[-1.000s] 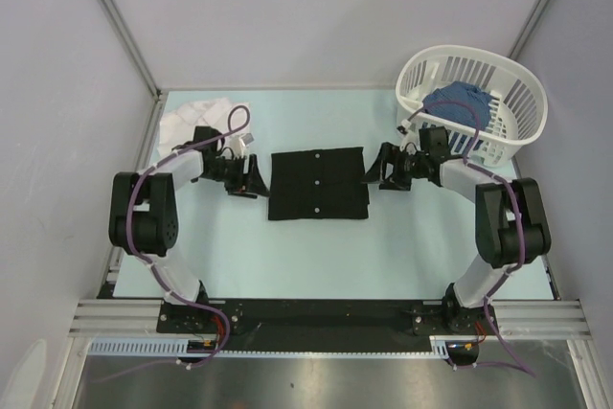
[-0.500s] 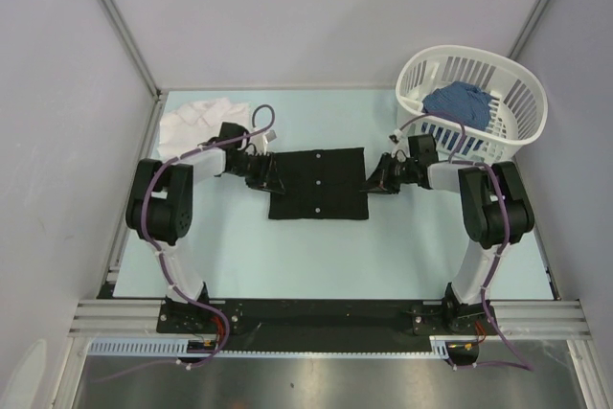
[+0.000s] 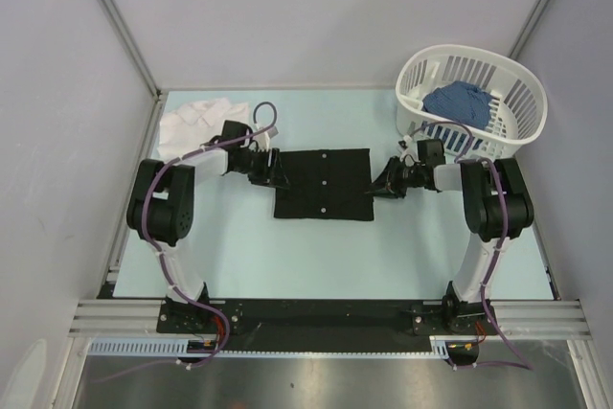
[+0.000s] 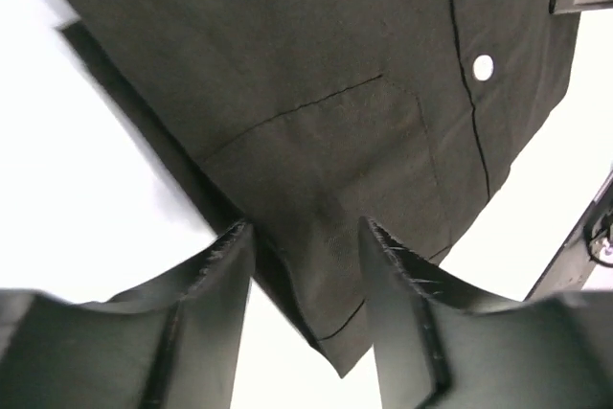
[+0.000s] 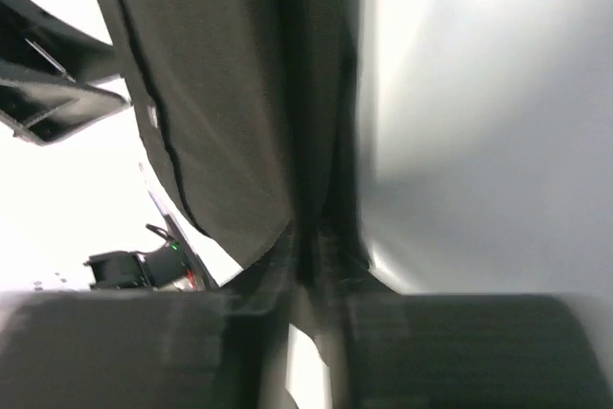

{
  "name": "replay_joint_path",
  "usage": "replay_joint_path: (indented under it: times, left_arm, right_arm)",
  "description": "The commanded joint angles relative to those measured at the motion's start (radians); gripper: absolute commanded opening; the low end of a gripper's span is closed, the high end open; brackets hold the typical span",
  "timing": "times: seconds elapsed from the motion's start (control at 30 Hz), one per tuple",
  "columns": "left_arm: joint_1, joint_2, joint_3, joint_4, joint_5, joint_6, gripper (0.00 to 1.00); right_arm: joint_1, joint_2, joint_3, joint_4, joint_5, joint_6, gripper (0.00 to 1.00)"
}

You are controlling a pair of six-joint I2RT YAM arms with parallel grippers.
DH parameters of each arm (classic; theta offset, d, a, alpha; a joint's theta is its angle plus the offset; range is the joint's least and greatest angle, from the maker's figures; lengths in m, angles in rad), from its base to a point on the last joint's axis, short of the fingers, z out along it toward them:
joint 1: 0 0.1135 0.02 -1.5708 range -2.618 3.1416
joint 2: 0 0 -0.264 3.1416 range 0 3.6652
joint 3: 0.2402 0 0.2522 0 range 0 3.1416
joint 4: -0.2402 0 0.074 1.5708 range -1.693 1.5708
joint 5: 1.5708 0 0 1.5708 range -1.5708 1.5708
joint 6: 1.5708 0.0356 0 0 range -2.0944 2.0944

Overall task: Fold and stack the long sleeve shirts
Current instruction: Fold the shirt

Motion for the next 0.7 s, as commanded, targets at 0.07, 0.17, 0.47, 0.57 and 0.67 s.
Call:
replay_joint_path:
  times: [0.07,0.17,0.47,0.57,0.67]
  left_arm:
    - [0.065,-0.155,0.010,0.054,0.137,-0.049,0.64]
    - [0.059,-0.186,0.013,0.075,0.218,-0.110,0.88]
    - [-0.044,-0.022,0.030,0.512,0.244,-0.498,0.99]
    - [-0.053,0.056,0.035,0.693,0.212,-0.629,0.99]
    - [-0.052,0.151,0.065,0.764,0.192,-0.710,0.99]
  right_arm:
    - [-0.043,-0.114,0.075,-0.205,0.005,-0.122,0.54]
    - [-0.037,-0.220,0.118,-0.234,-0.015,-0.165,0.84]
    - [0.138,-0.147,0.103,0.313,0.048,0.091,1.00]
    - [0.193,-0.044,0.081,0.554,0.149,0.114,1.00]
    - [0.191,0.121,0.132,0.695,0.192,0.175,1.00]
